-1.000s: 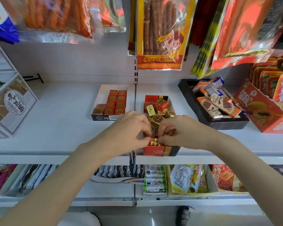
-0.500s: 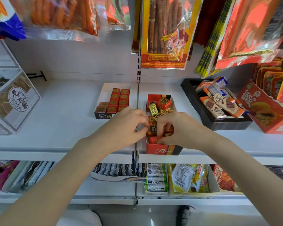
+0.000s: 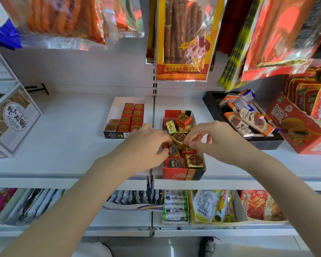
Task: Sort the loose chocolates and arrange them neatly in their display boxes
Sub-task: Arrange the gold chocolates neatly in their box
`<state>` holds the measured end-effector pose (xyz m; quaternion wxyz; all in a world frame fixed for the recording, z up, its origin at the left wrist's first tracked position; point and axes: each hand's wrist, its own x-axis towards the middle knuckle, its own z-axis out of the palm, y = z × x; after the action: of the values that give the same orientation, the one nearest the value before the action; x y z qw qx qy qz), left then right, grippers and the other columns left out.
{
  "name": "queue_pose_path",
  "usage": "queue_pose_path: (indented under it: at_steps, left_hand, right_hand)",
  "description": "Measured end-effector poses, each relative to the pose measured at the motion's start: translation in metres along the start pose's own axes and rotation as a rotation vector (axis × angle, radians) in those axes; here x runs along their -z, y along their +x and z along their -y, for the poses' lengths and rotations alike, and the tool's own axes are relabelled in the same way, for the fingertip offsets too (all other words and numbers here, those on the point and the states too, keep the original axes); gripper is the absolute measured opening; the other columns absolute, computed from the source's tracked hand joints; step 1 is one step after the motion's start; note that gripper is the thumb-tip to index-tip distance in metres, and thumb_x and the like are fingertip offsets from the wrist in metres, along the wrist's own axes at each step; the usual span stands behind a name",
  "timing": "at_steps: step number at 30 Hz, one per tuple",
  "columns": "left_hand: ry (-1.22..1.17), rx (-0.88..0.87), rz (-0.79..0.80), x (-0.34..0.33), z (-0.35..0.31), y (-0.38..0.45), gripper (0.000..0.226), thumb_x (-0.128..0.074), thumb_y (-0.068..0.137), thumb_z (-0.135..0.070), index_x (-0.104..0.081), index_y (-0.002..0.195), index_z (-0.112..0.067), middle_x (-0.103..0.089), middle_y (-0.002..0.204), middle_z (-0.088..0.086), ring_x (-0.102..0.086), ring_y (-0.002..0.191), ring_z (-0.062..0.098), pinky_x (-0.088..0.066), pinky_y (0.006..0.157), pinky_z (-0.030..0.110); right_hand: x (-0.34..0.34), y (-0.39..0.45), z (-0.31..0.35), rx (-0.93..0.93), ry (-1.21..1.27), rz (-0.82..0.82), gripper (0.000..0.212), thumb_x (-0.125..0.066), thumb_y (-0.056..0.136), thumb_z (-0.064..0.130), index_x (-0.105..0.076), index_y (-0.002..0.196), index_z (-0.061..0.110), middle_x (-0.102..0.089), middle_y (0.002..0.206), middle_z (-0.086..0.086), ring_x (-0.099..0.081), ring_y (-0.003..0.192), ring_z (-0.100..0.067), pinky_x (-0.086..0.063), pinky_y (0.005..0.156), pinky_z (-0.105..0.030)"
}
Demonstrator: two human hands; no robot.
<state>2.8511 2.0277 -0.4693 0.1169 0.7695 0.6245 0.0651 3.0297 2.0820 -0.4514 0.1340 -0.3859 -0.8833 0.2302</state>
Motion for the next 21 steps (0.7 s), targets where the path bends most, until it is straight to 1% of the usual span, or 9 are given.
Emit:
queue_pose_path:
  at_steps: [4,6,8,11,13,15,17,19,21]
  left_hand:
    - [-0.004,0.012,0.002,-0.002,-0.004,0.006,0.035,-0.050,0.089,-0.034,-0.053,0.122,-0.025,-0.056,0.116,-0.008,-0.036,0.110,0.017,-0.034,0.092,0.037]
    - [0.009,0.020,0.014,-0.002,-0.005,0.007,0.036,-0.052,0.087,-0.039,-0.053,0.120,-0.025,-0.055,0.112,-0.007,-0.035,0.108,0.016,-0.033,0.090,0.037]
    - [0.014,0.030,0.031,-0.002,-0.006,0.008,0.039,-0.053,0.086,-0.043,-0.052,0.120,-0.026,-0.054,0.112,-0.007,-0.035,0.109,0.016,-0.032,0.091,0.037]
    - [0.003,0.029,0.063,-0.001,-0.007,0.009,0.040,-0.054,0.085,-0.042,-0.051,0.122,-0.027,-0.052,0.114,-0.006,-0.034,0.112,0.017,-0.034,0.094,0.038]
    - [-0.012,0.020,0.069,0.000,-0.007,0.009,0.038,-0.055,0.085,-0.039,-0.051,0.122,-0.027,-0.052,0.116,-0.005,-0.035,0.112,0.018,-0.035,0.094,0.038]
    - [-0.032,0.018,0.064,-0.001,-0.007,0.009,0.038,-0.056,0.086,-0.036,-0.052,0.121,-0.026,-0.052,0.117,-0.005,-0.037,0.114,0.018,-0.035,0.096,0.039]
    - [-0.040,0.017,0.055,-0.002,-0.007,0.009,0.037,-0.057,0.085,-0.035,-0.052,0.121,-0.024,-0.054,0.118,-0.005,-0.038,0.114,0.018,-0.036,0.097,0.042]
    - [-0.043,0.019,0.048,-0.003,-0.007,0.009,0.037,-0.057,0.085,-0.035,-0.053,0.120,-0.024,-0.055,0.117,-0.005,-0.039,0.114,0.019,-0.036,0.098,0.043]
    - [-0.054,0.023,0.035,-0.004,-0.007,0.008,0.036,-0.057,0.086,-0.034,-0.054,0.120,-0.024,-0.055,0.116,-0.005,-0.038,0.113,0.019,-0.036,0.097,0.042]
  right_hand:
    - [0.001,0.000,-0.003,0.008,-0.039,-0.059,0.010,-0.063,0.083,0.015,-0.071,0.088,0.017,-0.059,0.079,0.015,-0.053,0.069,0.000,-0.037,0.061,0.000]
    - [0.003,-0.001,-0.002,0.012,-0.016,0.008,0.011,-0.068,0.079,0.024,-0.071,0.088,0.018,-0.062,0.078,0.013,-0.056,0.072,-0.002,-0.038,0.061,-0.002]
    - [0.005,-0.003,-0.002,0.021,-0.047,0.134,0.017,-0.069,0.076,0.032,-0.070,0.090,0.021,-0.059,0.076,0.019,-0.054,0.076,-0.002,-0.037,0.064,-0.003]
    - [0.006,-0.005,0.000,0.033,-0.114,0.235,0.017,-0.069,0.077,0.034,-0.070,0.091,0.023,-0.054,0.075,0.022,-0.052,0.077,-0.002,-0.037,0.066,-0.003]
    - [0.008,-0.003,-0.002,0.043,-0.125,0.152,0.015,-0.068,0.078,0.031,-0.070,0.090,0.023,-0.056,0.080,0.019,-0.052,0.077,-0.001,-0.038,0.062,-0.005]
    - [0.010,0.001,-0.007,0.048,-0.184,-0.016,0.017,-0.067,0.079,0.030,-0.069,0.094,0.023,-0.057,0.090,0.016,-0.048,0.076,-0.002,-0.032,0.058,-0.007]
    - [0.010,0.005,-0.012,0.035,-0.261,-0.115,0.022,-0.067,0.079,0.030,-0.067,0.100,0.022,-0.059,0.103,0.011,-0.041,0.085,-0.005,-0.027,0.065,-0.011]
    - [0.006,0.009,-0.017,0.013,-0.290,-0.100,0.028,-0.067,0.080,0.029,-0.063,0.106,0.022,-0.060,0.112,0.007,-0.037,0.093,-0.007,-0.027,0.074,-0.018]
    - [-0.001,0.011,-0.020,-0.005,-0.283,-0.073,0.030,-0.066,0.081,0.026,-0.059,0.109,0.021,-0.061,0.112,0.005,-0.037,0.093,-0.007,-0.028,0.073,-0.020]
